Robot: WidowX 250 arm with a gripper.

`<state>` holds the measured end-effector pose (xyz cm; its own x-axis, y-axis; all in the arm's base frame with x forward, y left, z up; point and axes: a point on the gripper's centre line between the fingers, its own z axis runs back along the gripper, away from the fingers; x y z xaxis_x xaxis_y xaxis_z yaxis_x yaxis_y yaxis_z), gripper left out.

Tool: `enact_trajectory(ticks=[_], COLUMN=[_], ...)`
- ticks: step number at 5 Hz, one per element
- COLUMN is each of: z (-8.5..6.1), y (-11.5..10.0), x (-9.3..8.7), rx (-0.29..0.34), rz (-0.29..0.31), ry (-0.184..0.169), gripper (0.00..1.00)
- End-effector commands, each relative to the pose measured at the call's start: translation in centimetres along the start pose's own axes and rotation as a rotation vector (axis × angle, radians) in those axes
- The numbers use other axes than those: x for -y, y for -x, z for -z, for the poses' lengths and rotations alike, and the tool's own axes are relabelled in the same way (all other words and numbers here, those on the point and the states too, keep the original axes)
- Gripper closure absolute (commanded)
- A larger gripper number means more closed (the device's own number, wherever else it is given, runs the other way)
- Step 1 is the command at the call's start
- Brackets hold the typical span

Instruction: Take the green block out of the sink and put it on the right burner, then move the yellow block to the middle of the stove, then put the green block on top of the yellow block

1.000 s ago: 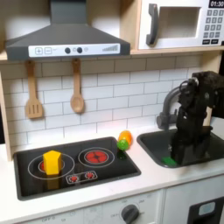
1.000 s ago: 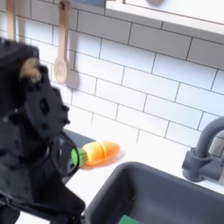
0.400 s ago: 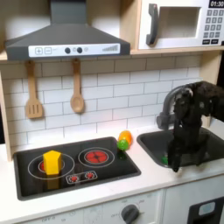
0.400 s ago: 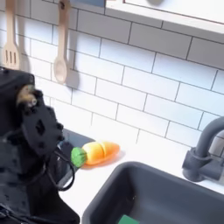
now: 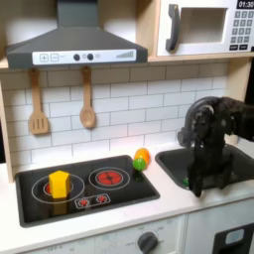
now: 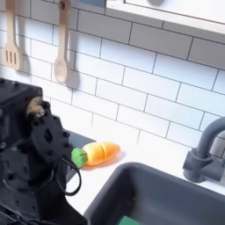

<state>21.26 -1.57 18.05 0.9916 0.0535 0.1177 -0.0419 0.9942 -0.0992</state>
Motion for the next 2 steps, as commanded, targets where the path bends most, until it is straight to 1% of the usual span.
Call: enact_trajectory(ticks=[1,2], z=[1.24,2.16], y=[-1.49,-2.10], x=[0.17,0.60], rx=[0.017,0.014], rz=[-0.021,-0.017], ry=[0.009,0.010], gripper=[0.00,0.00])
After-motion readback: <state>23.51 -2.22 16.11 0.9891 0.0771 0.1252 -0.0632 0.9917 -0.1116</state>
